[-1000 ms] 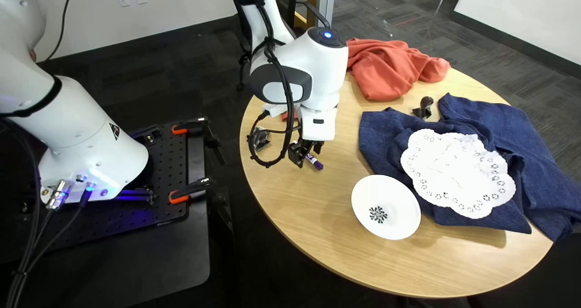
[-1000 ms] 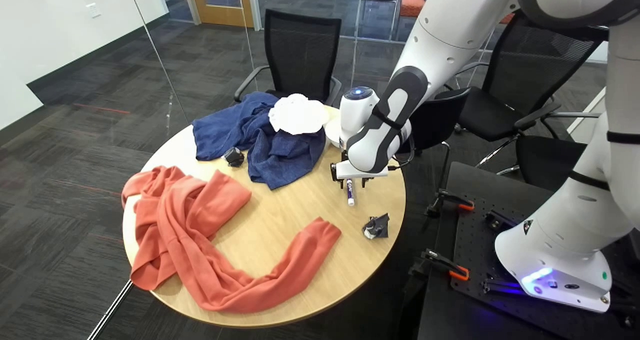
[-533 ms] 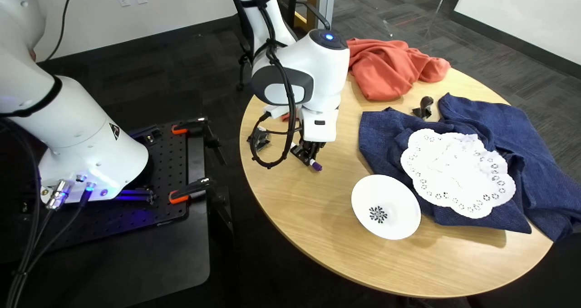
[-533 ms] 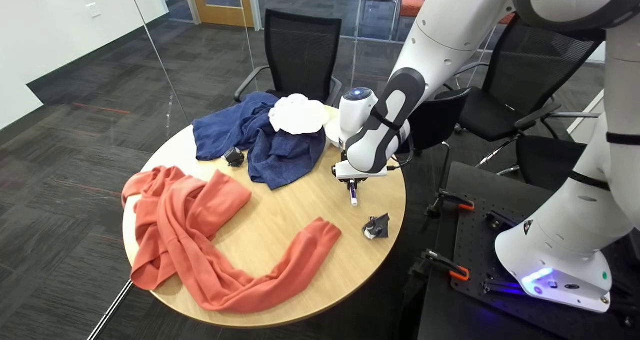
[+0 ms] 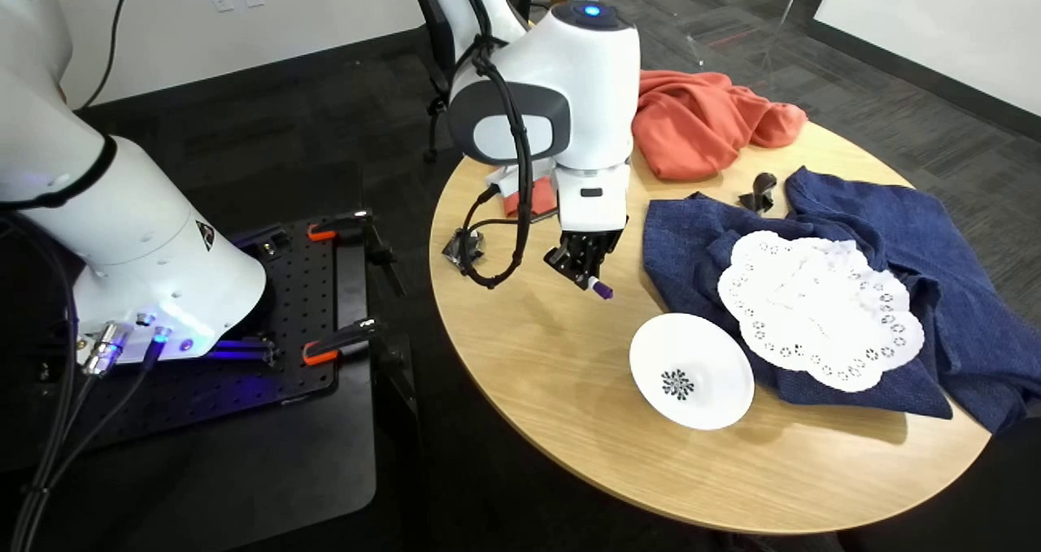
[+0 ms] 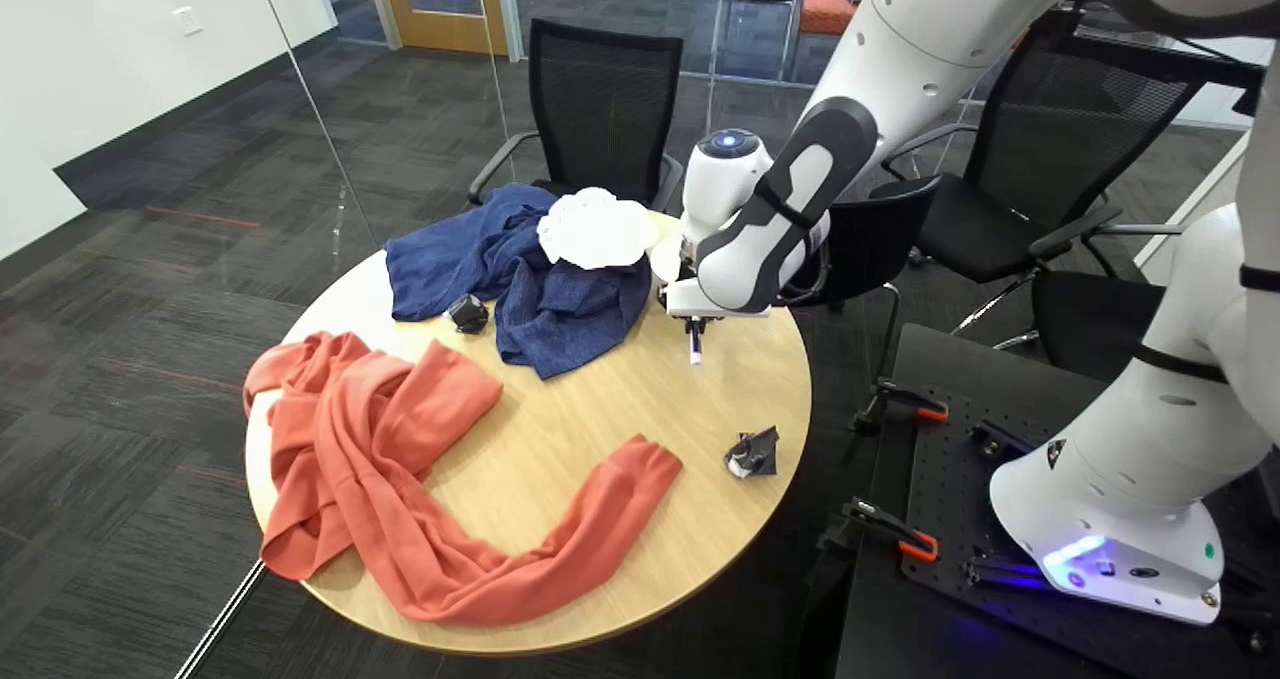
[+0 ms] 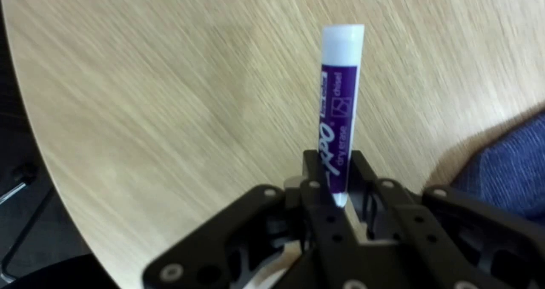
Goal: Put the marker in the bowl
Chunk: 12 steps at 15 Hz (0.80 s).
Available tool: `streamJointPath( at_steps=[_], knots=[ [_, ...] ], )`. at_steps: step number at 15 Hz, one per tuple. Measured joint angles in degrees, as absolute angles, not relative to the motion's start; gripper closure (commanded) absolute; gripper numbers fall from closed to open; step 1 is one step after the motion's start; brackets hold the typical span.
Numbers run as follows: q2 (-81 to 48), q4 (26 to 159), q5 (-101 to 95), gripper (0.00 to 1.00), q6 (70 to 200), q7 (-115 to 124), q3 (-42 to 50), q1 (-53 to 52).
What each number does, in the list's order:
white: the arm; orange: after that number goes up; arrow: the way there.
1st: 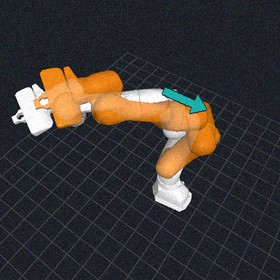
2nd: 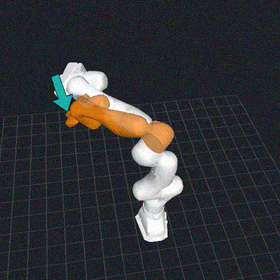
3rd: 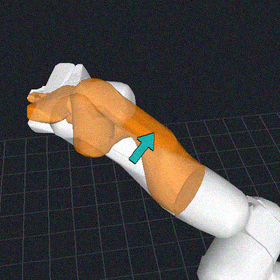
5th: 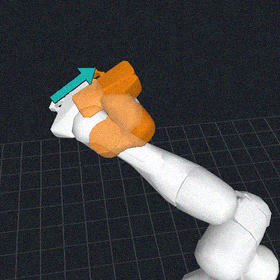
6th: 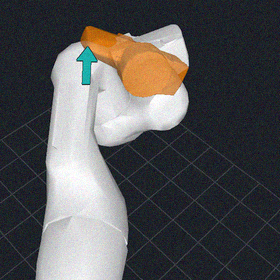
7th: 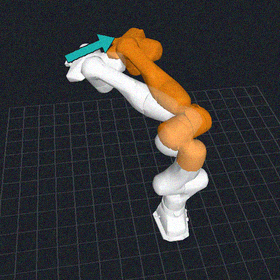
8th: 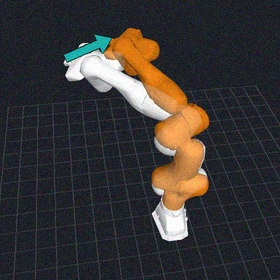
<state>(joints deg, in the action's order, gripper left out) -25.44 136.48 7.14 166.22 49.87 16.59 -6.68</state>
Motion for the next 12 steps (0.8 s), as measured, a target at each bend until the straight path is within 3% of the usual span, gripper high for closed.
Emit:
streamJointPath(
  at_steps=[12],
  knots=[
    [-21.9, 132.9, -13.4, 0.95, 166.2, 76.6, 42.9, -22.5]
  ],
)
